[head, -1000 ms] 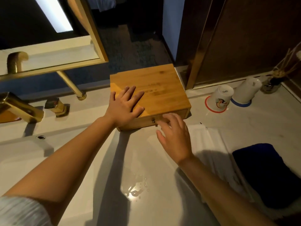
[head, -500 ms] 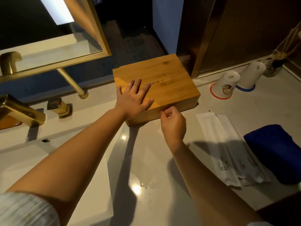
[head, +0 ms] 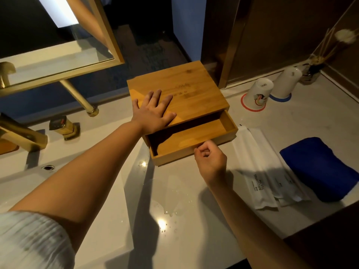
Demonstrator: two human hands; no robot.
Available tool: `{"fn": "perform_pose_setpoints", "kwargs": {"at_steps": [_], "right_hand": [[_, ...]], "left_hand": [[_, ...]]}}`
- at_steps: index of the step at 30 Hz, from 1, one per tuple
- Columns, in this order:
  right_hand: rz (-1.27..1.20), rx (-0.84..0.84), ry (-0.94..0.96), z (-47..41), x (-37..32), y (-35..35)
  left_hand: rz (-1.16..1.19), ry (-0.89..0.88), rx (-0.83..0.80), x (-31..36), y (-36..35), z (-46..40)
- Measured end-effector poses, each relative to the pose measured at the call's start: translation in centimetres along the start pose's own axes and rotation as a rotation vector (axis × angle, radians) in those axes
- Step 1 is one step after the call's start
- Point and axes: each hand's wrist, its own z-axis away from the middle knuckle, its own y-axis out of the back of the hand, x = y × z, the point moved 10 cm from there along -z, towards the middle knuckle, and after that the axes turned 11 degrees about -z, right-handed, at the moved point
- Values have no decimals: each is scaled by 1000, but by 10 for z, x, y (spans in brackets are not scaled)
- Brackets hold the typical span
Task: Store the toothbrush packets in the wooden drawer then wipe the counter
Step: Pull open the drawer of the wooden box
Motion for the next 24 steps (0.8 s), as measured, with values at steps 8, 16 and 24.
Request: {"fn": "perform_pose_setpoints", "kwargs": {"at_steps": [8, 16, 24], "right_hand": [[16, 58, 56, 43, -10, 34], [-55, 35, 70, 51, -13, 43], [135, -117, 24, 49, -3, 71]], "left_hand": [[3, -3, -27, 0, 0, -1], [-9, 3, -37, 0, 1, 1], [23, -66, -34, 9, 9, 12]]}}
